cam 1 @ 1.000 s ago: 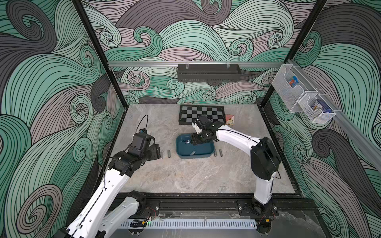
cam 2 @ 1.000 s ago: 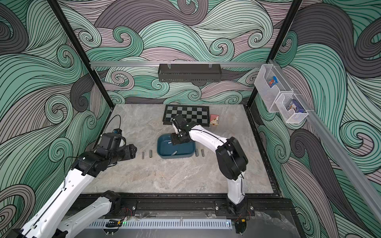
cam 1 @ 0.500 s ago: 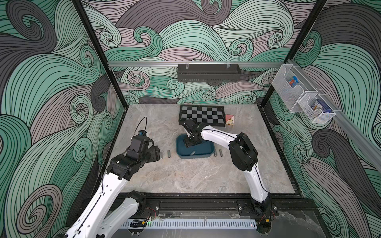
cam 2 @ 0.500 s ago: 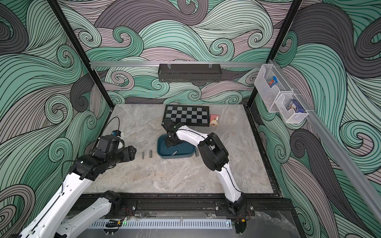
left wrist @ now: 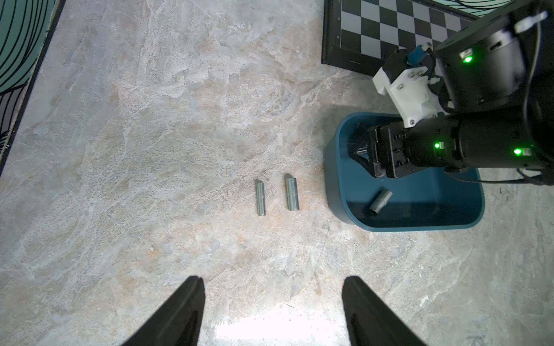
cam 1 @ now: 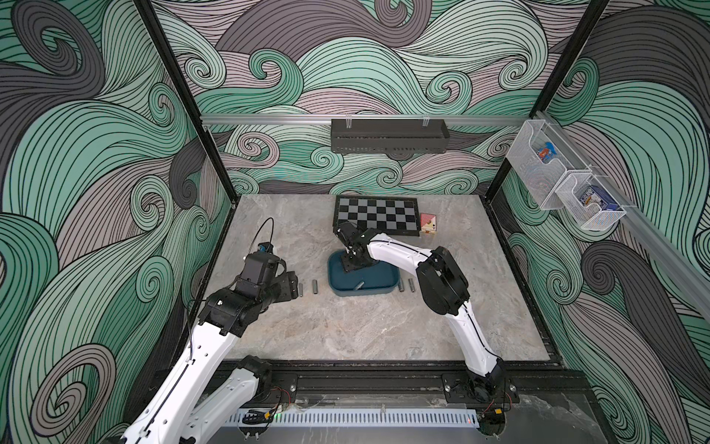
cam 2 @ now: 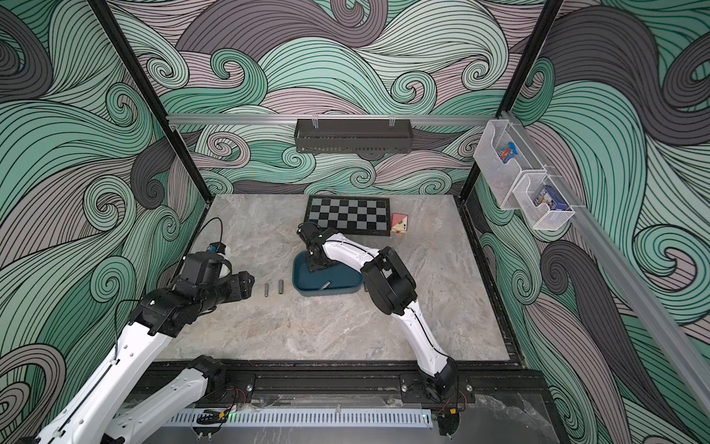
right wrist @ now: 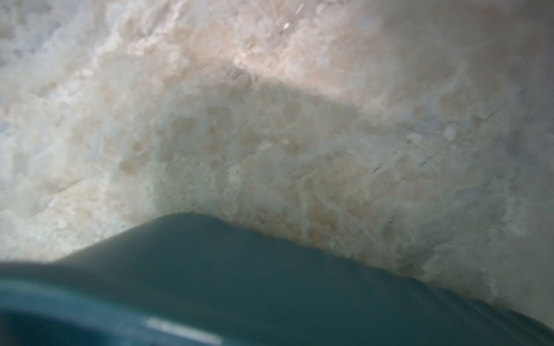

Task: Take out the socket from the storage box
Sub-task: Pick up the socket head from the storage box.

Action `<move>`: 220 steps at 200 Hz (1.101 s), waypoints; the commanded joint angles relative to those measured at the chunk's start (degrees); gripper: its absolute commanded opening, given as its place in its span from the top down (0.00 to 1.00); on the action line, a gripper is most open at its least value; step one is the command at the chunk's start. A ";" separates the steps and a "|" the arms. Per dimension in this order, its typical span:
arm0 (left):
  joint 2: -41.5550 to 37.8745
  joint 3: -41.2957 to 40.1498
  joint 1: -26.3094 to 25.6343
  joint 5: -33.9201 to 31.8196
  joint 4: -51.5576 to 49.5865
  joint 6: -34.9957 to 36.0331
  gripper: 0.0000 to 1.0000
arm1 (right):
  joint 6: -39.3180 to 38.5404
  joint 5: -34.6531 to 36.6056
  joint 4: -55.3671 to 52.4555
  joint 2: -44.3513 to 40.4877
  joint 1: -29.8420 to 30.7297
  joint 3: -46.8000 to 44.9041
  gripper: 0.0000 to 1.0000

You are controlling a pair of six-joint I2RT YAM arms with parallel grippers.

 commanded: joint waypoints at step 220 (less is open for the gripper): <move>0.04 -0.30 0.34 1.16 0.75 0.89 0.24 | -2.68 -0.82 -1.84 -3.05 1.69 -4.30 0.58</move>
